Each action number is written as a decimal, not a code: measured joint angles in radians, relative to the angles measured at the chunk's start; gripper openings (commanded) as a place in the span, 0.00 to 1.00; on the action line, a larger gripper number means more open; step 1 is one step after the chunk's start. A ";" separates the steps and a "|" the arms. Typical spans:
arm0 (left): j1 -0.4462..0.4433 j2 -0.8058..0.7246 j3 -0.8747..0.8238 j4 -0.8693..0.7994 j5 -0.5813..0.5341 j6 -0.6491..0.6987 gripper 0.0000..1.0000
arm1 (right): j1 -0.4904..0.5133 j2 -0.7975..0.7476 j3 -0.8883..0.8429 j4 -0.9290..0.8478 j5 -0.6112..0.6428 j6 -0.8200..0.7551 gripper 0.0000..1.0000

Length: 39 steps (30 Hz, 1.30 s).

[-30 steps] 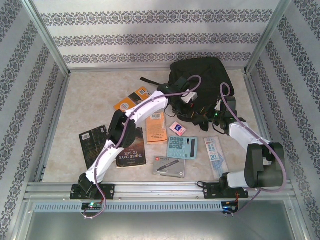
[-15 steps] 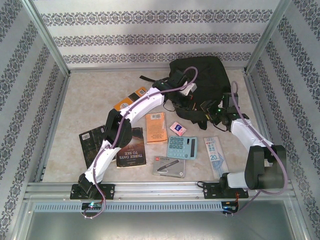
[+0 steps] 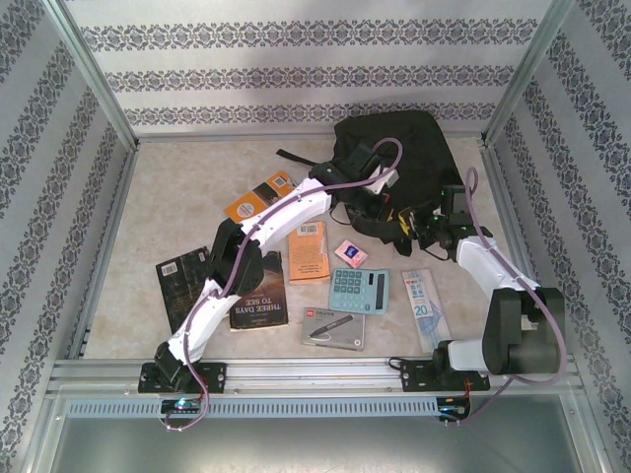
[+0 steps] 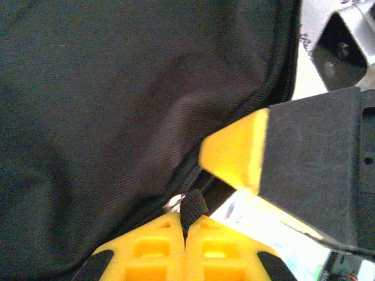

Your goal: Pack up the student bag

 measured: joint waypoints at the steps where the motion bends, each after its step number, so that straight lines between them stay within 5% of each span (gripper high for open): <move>1: 0.000 -0.008 0.000 -0.006 -0.024 0.014 0.00 | -0.005 -0.005 0.000 -0.002 0.004 -0.010 0.00; 16: -0.011 -0.073 -0.087 -0.037 -0.284 0.127 0.00 | -0.022 -0.020 0.000 -0.026 0.007 -0.110 0.00; 32: -0.003 -0.108 -0.140 0.025 -0.351 0.130 0.00 | -0.039 -0.027 0.012 -0.032 -0.013 -0.162 0.00; 33: -0.002 -0.108 -0.140 0.028 -0.349 0.130 0.00 | -0.039 -0.027 0.016 -0.032 -0.016 -0.166 0.03; 36: 0.003 -0.112 -0.146 0.039 -0.345 0.130 0.00 | -0.045 -0.017 0.035 -0.042 -0.027 -0.173 0.46; 39: 0.022 -0.127 -0.174 0.039 -0.364 0.137 0.00 | -0.066 -0.010 0.054 -0.071 -0.018 -0.173 0.57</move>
